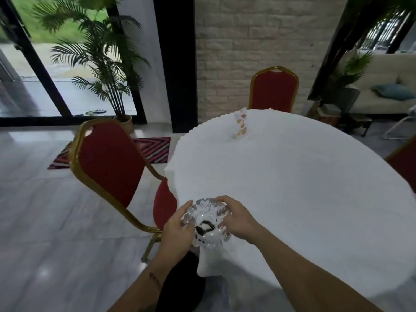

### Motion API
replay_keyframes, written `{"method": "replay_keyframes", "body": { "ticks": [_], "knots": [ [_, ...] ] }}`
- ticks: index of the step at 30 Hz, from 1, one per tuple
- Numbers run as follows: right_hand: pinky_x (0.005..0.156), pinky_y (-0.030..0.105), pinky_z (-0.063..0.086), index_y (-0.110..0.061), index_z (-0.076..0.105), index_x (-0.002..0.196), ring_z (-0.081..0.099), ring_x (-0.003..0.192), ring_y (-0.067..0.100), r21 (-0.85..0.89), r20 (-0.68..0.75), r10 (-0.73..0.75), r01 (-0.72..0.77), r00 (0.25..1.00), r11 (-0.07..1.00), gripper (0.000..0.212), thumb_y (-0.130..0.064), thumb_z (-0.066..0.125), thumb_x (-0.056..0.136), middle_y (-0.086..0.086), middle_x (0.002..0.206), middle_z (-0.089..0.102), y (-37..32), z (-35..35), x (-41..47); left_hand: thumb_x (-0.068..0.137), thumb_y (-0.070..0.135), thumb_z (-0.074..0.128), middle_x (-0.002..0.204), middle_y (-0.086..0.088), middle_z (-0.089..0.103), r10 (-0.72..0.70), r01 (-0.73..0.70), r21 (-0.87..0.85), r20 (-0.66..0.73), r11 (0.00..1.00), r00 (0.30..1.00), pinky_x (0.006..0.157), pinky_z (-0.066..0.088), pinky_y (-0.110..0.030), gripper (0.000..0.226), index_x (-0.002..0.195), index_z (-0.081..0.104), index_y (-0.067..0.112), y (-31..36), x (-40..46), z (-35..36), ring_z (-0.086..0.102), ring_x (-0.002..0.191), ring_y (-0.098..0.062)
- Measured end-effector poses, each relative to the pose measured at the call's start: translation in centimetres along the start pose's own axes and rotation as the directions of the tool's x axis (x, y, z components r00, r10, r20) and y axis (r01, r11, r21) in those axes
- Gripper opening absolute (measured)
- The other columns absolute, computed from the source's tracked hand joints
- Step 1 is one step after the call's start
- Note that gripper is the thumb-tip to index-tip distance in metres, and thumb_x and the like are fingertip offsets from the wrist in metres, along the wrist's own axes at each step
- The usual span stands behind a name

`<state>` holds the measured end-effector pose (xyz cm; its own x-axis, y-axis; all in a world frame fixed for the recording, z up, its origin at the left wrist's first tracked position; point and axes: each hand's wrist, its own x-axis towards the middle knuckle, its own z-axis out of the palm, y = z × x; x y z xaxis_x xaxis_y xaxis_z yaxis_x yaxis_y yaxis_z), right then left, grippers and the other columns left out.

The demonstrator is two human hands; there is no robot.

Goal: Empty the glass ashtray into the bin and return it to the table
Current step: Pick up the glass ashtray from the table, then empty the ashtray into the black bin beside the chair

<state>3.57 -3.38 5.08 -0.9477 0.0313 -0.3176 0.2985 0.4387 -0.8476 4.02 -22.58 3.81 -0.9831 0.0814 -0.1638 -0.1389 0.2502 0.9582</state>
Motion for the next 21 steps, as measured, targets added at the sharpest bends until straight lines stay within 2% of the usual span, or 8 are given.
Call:
{"method": "replay_keyframes", "body": {
  "ticks": [3,6,10,13,16,18,19,21],
  "knots": [
    [0.069,0.052,0.058,-0.044,0.06,0.11,0.071,0.083,0.03,0.01,-0.022,-0.045,0.045,0.999,0.999,0.063,0.009,0.044,0.079,0.005,0.114,0.064,-1.6,4.7,-1.4,0.093,0.003,0.063,0.11,0.017,0.075,0.034,-0.034,-0.041,0.007,0.999,0.999,0.088,0.06,-0.03,0.051,0.111,0.064,0.051,-0.8,-1.6,-4.4,0.071,0.101,-0.003],
    [0.069,0.053,0.057,-0.037,0.06,0.117,0.067,0.086,0.033,0.0,-0.025,-0.075,0.075,0.997,0.997,0.062,0.011,0.048,0.08,-0.001,0.103,0.063,-3.1,8.5,-2.5,0.092,-0.001,0.061,0.112,0.009,0.074,0.036,-0.037,-0.04,-0.018,0.999,0.999,0.091,0.059,-0.043,0.047,0.125,0.064,0.033,-1.9,-2.6,-8.2,0.069,0.081,-0.005],
    [0.07,0.049,0.057,-0.035,0.059,0.122,0.067,0.085,0.029,-0.006,0.003,-0.06,0.06,0.998,0.998,0.061,0.008,0.046,0.081,0.002,0.108,0.063,-4.4,12.0,-3.4,0.091,-0.004,0.062,0.114,0.006,0.073,0.0,-0.005,-0.086,-0.053,0.996,0.999,0.087,0.06,-0.027,0.042,0.12,0.068,0.025,-3.8,-3.3,-11.7,0.071,0.091,0.004],
    [0.084,0.052,0.058,-0.043,0.059,0.123,0.069,0.098,0.027,0.009,0.048,-0.058,0.058,0.997,0.998,0.056,-0.006,0.054,0.08,0.0,0.122,0.063,-4.8,14.1,-3.5,0.091,-0.002,0.061,0.112,0.005,0.076,-0.04,0.035,-0.096,-0.051,0.995,0.998,0.092,0.06,-0.042,0.041,0.117,0.071,0.028,-5.4,-3.3,-13.2,0.073,0.1,-0.011],
    [0.097,0.027,0.05,-0.03,0.056,0.136,0.06,0.107,0.008,-0.001,0.064,-0.078,0.078,0.995,0.997,0.054,-0.015,0.067,0.085,-0.016,0.115,0.059,-5.0,15.4,-3.5,0.089,-0.004,0.064,0.1,0.006,0.079,-0.038,0.031,-0.112,-0.06,0.993,0.997,0.09,0.06,-0.042,0.034,0.106,0.074,0.023,-6.5,-3.7,-14.0,0.074,0.095,-0.014],
    [0.085,0.005,0.041,-0.021,0.053,0.139,0.054,0.097,-0.003,-0.03,0.08,-0.098,0.101,0.992,0.994,0.055,-0.001,0.063,0.089,-0.021,0.103,0.052,-4.4,16.1,-3.2,0.087,-0.002,0.066,0.1,0.006,0.078,-0.042,0.036,-0.094,-0.061,0.995,0.997,0.092,0.059,-0.043,0.033,0.107,0.072,0.023,-7.4,-3.6,-14.2,0.074,0.096,-0.014],
    [0.081,0.003,0.04,-0.022,0.052,0.139,0.053,0.091,-0.007,-0.061,0.078,-0.108,0.113,0.991,0.992,0.056,0.003,0.059,0.089,-0.019,0.106,0.056,-4.1,16.4,-2.8,0.087,0.002,0.066,0.103,0.008,0.077,-0.054,0.049,-0.077,-0.058,0.996,0.997,0.093,0.058,-0.045,0.033,0.11,0.071,0.025,-8.0,-3.3,-14.2,0.073,0.098,-0.013],
    [0.097,0.014,0.043,-0.022,0.053,0.14,0.058,0.106,-0.001,-0.084,0.055,-0.124,0.129,0.991,0.988,0.058,0.001,0.052,0.086,-0.004,0.128,0.062,-3.0,17.4,-1.7,0.087,0.009,0.065,0.11,0.009,0.075,-0.069,0.068,-0.055,-0.031,0.996,0.997,0.096,0.057,-0.048,0.037,0.117,0.068,0.03,-9.3,-2.6,-14.2,0.071,0.105,-0.012]
  ]
}}
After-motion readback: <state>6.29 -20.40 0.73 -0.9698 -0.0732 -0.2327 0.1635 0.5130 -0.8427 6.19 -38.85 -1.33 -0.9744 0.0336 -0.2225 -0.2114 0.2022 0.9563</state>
